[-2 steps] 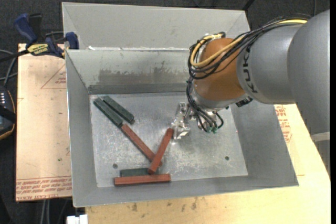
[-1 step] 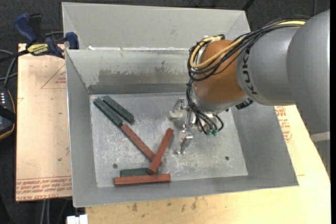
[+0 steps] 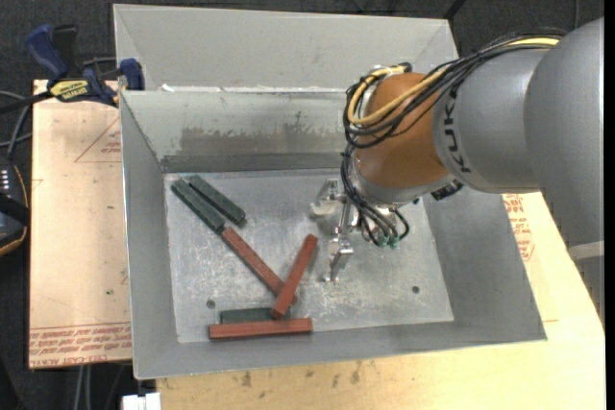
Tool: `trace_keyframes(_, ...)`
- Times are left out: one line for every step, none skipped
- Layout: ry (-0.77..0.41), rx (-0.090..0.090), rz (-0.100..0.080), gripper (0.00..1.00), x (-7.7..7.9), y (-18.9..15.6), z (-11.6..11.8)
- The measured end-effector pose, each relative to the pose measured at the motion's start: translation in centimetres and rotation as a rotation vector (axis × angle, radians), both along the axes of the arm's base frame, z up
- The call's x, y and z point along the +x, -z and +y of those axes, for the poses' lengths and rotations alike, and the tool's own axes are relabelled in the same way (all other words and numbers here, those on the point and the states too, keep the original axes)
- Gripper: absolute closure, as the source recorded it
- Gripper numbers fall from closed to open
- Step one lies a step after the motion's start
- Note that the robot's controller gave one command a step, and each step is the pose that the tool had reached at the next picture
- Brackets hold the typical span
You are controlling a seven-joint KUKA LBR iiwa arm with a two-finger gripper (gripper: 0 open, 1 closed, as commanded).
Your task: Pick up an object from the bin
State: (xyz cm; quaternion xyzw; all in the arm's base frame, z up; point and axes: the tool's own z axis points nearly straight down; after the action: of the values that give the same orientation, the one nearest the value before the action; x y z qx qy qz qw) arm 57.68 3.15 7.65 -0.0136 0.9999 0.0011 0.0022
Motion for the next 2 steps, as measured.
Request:
trace_keyframes(-0.24,-0.002,-0.019,1.0,1.73,-0.26,5.58)
trace_keyframes(-0.241,-0.001,-0.008,0.0,1.38,0.07,5.6)
